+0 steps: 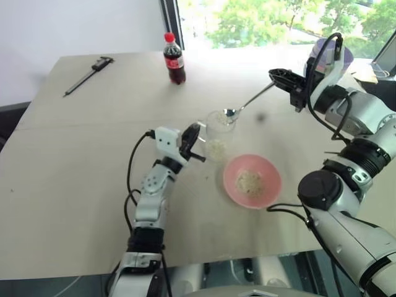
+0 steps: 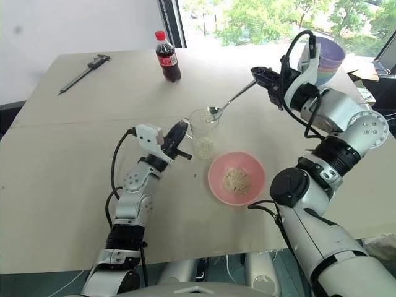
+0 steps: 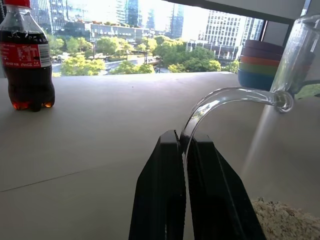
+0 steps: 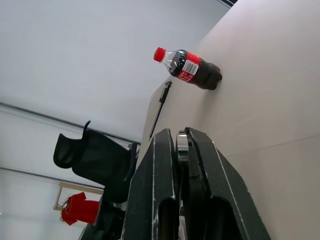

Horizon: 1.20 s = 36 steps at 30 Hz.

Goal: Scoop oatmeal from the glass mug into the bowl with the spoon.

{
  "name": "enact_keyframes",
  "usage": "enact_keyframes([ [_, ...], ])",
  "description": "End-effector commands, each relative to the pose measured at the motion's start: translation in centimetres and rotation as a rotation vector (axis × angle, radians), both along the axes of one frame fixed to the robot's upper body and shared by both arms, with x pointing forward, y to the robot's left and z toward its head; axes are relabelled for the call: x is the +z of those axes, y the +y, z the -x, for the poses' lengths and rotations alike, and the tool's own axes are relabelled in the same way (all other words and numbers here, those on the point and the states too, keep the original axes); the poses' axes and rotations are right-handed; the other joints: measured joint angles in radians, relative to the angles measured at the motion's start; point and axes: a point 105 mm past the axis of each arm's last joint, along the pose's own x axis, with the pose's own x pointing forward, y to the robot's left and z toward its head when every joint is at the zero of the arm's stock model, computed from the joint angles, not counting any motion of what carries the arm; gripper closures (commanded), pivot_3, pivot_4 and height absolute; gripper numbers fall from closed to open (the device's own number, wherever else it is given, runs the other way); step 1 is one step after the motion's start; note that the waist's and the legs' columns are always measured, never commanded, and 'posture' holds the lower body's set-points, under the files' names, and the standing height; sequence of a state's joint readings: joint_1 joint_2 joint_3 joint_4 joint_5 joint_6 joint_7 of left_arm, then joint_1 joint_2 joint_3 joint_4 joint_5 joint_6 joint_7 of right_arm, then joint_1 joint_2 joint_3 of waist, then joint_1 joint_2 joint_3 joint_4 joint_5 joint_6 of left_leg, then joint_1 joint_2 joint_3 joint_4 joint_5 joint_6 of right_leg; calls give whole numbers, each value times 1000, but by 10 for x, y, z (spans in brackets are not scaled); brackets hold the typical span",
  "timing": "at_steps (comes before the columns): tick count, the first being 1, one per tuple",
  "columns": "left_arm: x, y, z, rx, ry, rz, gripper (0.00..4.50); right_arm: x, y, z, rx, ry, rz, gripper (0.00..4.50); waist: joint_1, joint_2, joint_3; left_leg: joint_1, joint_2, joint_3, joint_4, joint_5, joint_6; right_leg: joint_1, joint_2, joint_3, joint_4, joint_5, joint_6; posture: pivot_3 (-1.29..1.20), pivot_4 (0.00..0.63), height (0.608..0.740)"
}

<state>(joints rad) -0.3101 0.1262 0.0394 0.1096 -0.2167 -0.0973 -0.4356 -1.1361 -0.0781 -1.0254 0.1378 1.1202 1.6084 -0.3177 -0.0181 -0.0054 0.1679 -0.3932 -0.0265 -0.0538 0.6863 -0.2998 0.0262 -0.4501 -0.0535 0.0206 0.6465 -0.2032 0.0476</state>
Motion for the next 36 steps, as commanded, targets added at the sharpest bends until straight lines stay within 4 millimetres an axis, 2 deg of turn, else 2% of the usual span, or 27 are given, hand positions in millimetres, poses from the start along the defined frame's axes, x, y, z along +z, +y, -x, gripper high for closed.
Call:
enact_keyframes([
  [1, 14, 4, 1, 5, -62, 19, 4471, 10, -2, 8, 39, -63, -8, 4500, 0, 0, 0, 0, 0, 0, 0, 0, 0, 0, 0, 0, 0, 0, 0, 0, 150, 740],
  [11, 12, 5, 0, 5, -57, 14, 4471, 10, -12, 21, 72, -97, -22, 4500, 0, 0, 0, 0, 0, 1, 0, 0, 0, 0, 0, 1, 0, 0, 0, 0, 150, 740],
  [15, 11, 7, 1, 10, -53, 13, 4471, 7, -18, 32, 89, -96, -27, 4500, 0, 0, 0, 0, 1, 1, 0, 0, 1, 0, 0, 1, 0, 0, 0, 0, 150, 740],
  [27, 7, 14, 0, 24, -42, 4, 4471, -21, -36, 51, 80, -34, 43, 4500, 1, 0, 0, 2, 2, 3, 1, -2, 5, 2, 1, 2, 0, 0, 0, 0, 150, 740],
  [32, 7, 15, -1, 23, -40, 0, 4471, -32, -35, 68, 138, -44, 192, 4500, 6, 0, 0, 2, 2, 3, 1, -2, 5, 2, 1, 2, -1, 0, 0, 0, 150, 740],
  [36, 6, 14, -2, 17, -36, -2, 4471, -31, -28, 75, 161, -78, 351, 4500, 4, 0, 0, 2, 2, 3, 2, -3, 5, 2, 1, 2, -2, 0, 1, 0, 150, 740],
])
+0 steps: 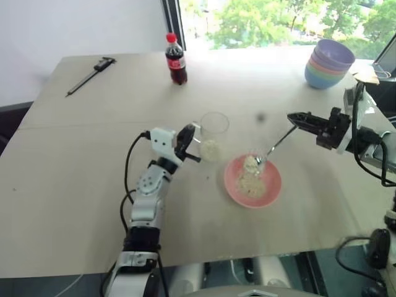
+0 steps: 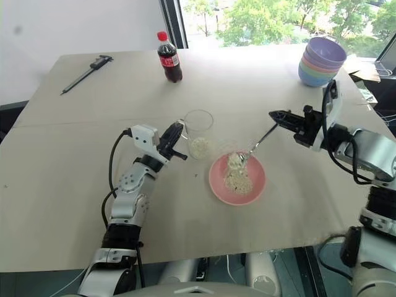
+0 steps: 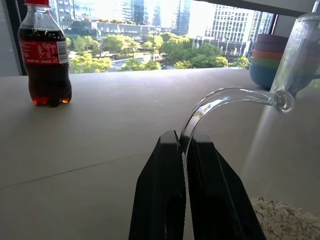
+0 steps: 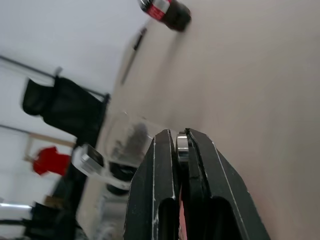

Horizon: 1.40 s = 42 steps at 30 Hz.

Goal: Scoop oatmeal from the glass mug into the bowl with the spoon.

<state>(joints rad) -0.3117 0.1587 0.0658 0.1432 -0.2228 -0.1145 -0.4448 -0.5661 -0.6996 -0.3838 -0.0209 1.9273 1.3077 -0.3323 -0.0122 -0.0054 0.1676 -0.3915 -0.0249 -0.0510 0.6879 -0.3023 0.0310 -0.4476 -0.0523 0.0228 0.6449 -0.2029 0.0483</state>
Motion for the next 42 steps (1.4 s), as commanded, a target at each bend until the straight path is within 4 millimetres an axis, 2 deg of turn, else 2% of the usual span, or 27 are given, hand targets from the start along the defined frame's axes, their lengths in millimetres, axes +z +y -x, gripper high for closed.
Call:
enact_keyframes([
  [1, 10, -1, 0, -14, -44, 17, 4471, 18, 12, 11, 68, -103, 50, 4500, -3, 0, 0, 0, 0, 0, 0, 0, 0, 0, 0, 0, 0, 0, 0, 0, 150, 740],
  [4, 11, -1, -1, -16, -45, 24, 4471, 22, 19, 12, 84, -155, 112, 4500, -2, 0, 0, 1, 1, 1, 0, 0, 0, 0, 1, 1, 0, 0, 0, 0, 150, 740],
  [8, 11, -2, -1, -17, -43, 27, 4471, 32, 39, 22, 152, -325, 272, 4500, -1, 0, 0, 1, 0, 0, 0, 0, 0, 0, 1, 1, 0, 0, 0, 0, 150, 740],
  [14, 10, -2, -1, -16, -40, 27, 4471, 27, 53, 30, 233, -553, 534, 4500, 6, -1, 0, 0, 0, -1, 1, 0, 0, 0, 0, -1, -2, 0, 0, 0, 150, 740],
  [19, 10, -2, -2, -18, -41, 28, 4471, 30, 60, 37, 319, -756, 696, 4500, 7, -1, 0, 0, 0, -2, 1, 0, -1, 0, 0, -1, -2, 0, 0, 0, 150, 740],
  [24, 10, -3, -1, -21, -42, 32, 4471, 40, 68, 43, 368, -850, 711, 4500, 7, -1, 0, 0, 0, -2, 1, 1, -2, 0, 0, -1, -2, 0, 0, 0, 150, 740],
  [31, 9, -2, 0, -16, -40, 32, 4471, 43, 62, 35, 332, -703, 531, 4500, 11, -2, -1, 0, 0, -2, 1, 2, -4, 1, -1, -1, -2, 0, 0, 0, 150, 740],
  [35, 9, -1, -1, -8, -36, 39, 4471, 75, 55, 9, 176, -609, 276, 4500, 6, -2, -1, 0, 0, -1, 1, 2, -4, 0, -1, 0, -1, 0, 0, 0, 150, 740],
  [38, 8, -2, -1, -7, -33, 38, 4471, 102, 58, -8, 89, -542, 69, 4500, 3, -2, -1, 1, 0, -1, 1, 2, -4, 0, -1, 0, 0, 0, 0, 0, 150, 740],
  [40, 8, -3, 0, -14, -31, 40, 4471, 111, 63, -13, 74, -499, -7, 4500, 2, -2, -1, 1, 0, -1, 1, 2, -4, 0, -1, 0, 0, 0, 0, 0, 150, 740],
  [42, 8, -5, 1, -24, -28, 44, 4471, 112, 68, -21, 58, -457, -32, 4500, 2, -2, -1, 0, 0, -1, 1, 2, -4, 0, -1, 0, -1, 0, 0, 0, 150, 740],
])
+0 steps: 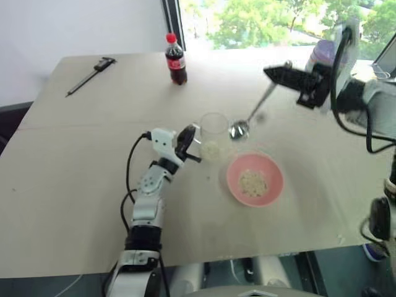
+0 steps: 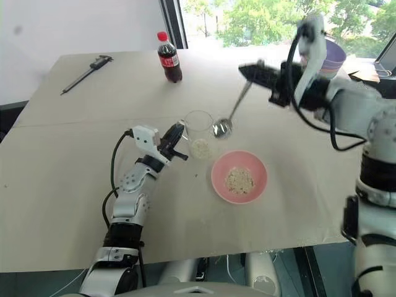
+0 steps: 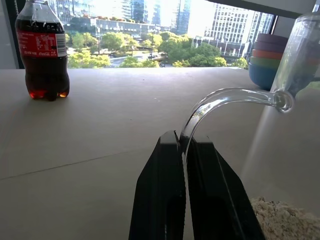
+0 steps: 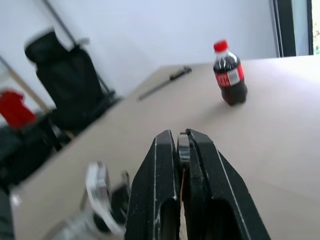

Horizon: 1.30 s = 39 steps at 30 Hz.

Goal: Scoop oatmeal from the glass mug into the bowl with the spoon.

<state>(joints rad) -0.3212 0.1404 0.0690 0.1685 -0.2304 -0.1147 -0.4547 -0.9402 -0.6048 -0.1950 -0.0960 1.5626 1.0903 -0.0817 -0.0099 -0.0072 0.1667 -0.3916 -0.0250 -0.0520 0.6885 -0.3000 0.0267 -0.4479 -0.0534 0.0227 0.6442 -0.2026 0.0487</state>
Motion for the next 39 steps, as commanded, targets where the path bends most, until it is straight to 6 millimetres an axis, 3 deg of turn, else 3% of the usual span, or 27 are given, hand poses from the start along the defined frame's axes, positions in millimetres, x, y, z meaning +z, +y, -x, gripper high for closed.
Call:
enact_keyframes([
  [1, 12, -1, 3, -13, -45, 19, 4471, 12, 2, -7, -23, 34, -71, 4500, 0, 0, 0, 0, 0, 0, 0, 0, 0, 0, 0, 0, 0, 0, 0, 0, 150, 740],
  [8, 12, -4, 4, -23, -49, 11, 4471, -7, 25, -28, -61, 76, 6, 4500, -3, 0, 0, -1, 0, 0, 0, 0, 0, 0, 0, 0, 0, 0, 0, 0, 150, 740],
  [16, 10, -7, 4, -23, -42, 15, 4471, -22, 51, -35, -46, 107, 90, 4500, -4, 0, 0, 0, 0, 0, 0, 0, 0, 0, 0, 0, 1, 0, 0, 0, 150, 740],
  [20, 9, -7, 4, -16, -35, 16, 4500, -24, 51, -37, -46, 116, 81, 3035, -4, 0, 0, 0, 0, 0, 0, 0, 0, 0, 0, 0, 1, 0, 0, 0, 150, 740],
  [23, 9, -6, 5, -15, -36, 15, 4500, -18, 48, -40, -67, 98, 58, 1556, -4, 0, 0, 0, 0, 0, 0, 0, 0, 0, 0, 0, 1, 0, 0, 0, 150, 740],
  [24, 9, -6, 5, -15, -37, 14, 4500, -17, 47, -41, -73, 92, 51, 1318, -4, 0, 0, 0, 0, 0, 0, 0, 0, 0, 0, 0, 1, 0, 0, 0, 150, 740],
  [32, 9, -6, 5, -15, -39, 20, 4500, -9, 31, -49, -132, 58, 25, 1318, -4, 1, 0, 0, -1, 0, 0, 0, 0, 0, 0, 0, 1, 0, 0, 0, 150, 740],
  [39, 11, -4, 5, -9, -47, 23, 4500, -8, 32, -47, -140, 40, 30, 1318, -5, 1, 0, 0, 0, 0, 0, 0, 0, 0, 0, 0, 1, 0, 0, 0, 150, 740],
])
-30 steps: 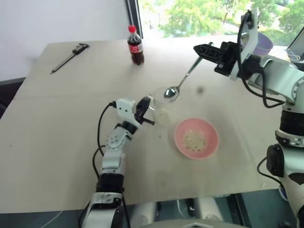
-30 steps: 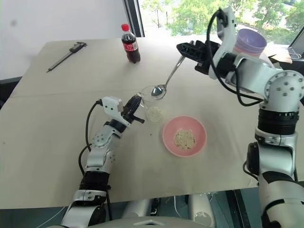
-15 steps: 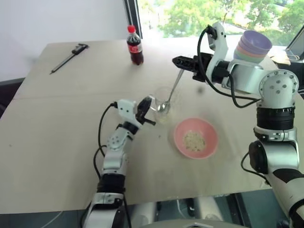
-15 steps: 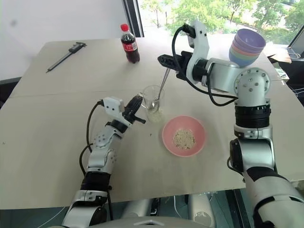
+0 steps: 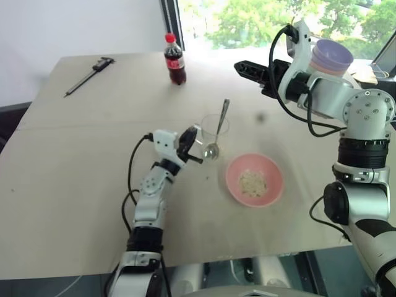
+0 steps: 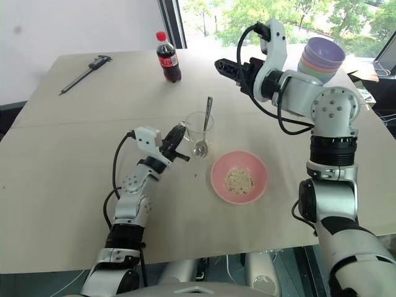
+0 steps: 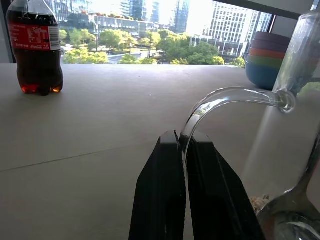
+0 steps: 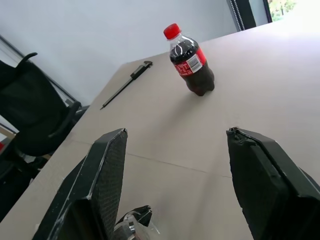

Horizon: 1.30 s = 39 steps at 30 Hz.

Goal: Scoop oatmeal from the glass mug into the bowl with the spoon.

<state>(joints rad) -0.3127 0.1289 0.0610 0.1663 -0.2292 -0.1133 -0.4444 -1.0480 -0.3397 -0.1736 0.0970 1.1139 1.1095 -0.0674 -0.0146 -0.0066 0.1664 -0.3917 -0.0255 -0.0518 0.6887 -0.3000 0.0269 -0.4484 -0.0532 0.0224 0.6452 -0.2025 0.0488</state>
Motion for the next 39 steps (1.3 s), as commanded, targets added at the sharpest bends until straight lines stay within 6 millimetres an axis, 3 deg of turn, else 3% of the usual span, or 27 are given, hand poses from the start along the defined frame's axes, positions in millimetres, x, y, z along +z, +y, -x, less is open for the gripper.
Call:
enact_keyframes([
  [1, 14, -1, 4, -10, -58, 16, 4500, 24, 2, 8, 14, -86, -27, 1318, 0, 0, 0, 0, 0, 0, 0, 0, 0, 0, 0, 0, 0, 0, 0, 0, 150, 740],
  [2, 14, -2, 4, -14, -58, 22, 4500, 24, 2, 8, 11, -91, -25, 1318, 0, 0, 0, 0, 0, 0, 0, 0, 0, 0, 0, 0, 0, 0, 0, 0, 150, 740],
  [7, 16, 0, 4, 3, -67, 22, 2739, 25, 3, 8, 16, -100, -27, 1265, 0, 0, 0, 0, 0, 0, 0, 0, 0, 0, 0, 0, 0, 0, 0, 0, 150, 740],
  [8, 16, -1, 5, -10, -66, 29, 2656, 25, 4, 8, 17, -101, -26, 1265, 0, 0, 0, 0, 0, 0, 0, 0, 0, 0, 0, 0, 0, 0, 0, 0, 150, 740],
  [16, 17, 1, 8, -3, -72, 22, 2656, 24, 4, 9, 26, -106, -25, 1265, 0, 0, 0, 0, 0, 0, 0, 0, 0, 0, 0, 0, 0, 0, 0, 0, 150, 740],
  [19, 19, 2, 17, -15, -81, 6, 2656, 22, -3, 9, 29, -112, -22, 1265, -2, 0, 0, 0, 0, 0, 0, 0, 0, 0, 0, 0, 0, 0, 0, 0, 150, 740],
  [27, 26, 12, 52, -47, -85, -63, 2656, 9, -53, 3, -119, -167, 6, 1265, 2, 0, 0, -1, 0, -1, 0, -1, 2, 0, -1, 0, -1, 0, 0, 0, 150, 740],
  [32, 29, 25, 78, -54, -57, -102, 2656, -18, -92, 7, -223, -231, 68, 1265, 1, 0, 0, 0, 1, -1, -1, -2, 3, 0, 0, 0, -1, 0, 0, 0, 150, 740],
  [36, 8, 46, 96, -2, 43, -153, 2656, -73, -131, 19, -271, -232, 168, 1265, 3, 0, 0, 0, 0, 0, -1, -2, 4, 1, 0, 0, -2, 0, 0, 0, 150, 740],
  [39, -2, 63, 108, 52, 84, -176, 1727, -96, -144, 34, -226, -271, 210, 1265, 1, 0, 0, 1, 1, 1, -1, -2, 4, 1, 0, 1, -2, 0, 0, 0, 150, 740],
])
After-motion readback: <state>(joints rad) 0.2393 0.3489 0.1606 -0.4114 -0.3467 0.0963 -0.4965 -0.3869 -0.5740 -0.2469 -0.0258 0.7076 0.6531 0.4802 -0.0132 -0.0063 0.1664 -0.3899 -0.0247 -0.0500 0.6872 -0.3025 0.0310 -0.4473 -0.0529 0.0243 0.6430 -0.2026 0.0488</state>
